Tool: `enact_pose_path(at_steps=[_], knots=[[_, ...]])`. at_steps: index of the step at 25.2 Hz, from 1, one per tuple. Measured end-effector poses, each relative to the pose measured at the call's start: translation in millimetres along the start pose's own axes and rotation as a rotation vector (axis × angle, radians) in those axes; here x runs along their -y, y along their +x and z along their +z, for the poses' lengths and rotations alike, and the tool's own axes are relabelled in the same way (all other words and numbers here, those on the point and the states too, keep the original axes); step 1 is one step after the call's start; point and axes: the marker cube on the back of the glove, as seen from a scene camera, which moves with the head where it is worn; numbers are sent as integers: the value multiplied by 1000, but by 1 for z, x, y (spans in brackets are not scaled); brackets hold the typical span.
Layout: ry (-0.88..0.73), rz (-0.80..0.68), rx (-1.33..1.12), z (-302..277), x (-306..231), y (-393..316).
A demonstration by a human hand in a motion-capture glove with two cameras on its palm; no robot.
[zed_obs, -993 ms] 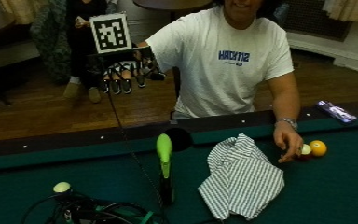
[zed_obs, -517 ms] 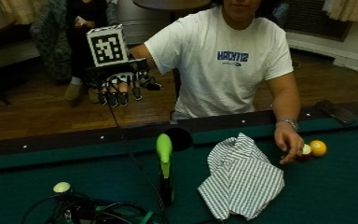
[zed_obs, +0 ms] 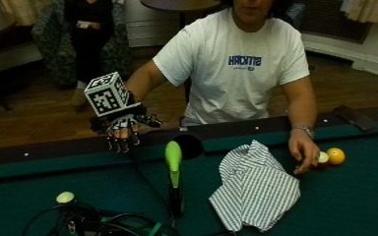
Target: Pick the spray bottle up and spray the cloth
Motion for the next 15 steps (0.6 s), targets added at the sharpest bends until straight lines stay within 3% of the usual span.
enact_pose_path(at_steps=[8,15], knots=[[-23,39,145,44,-6,11],[15,36,427,66,13,-8]])
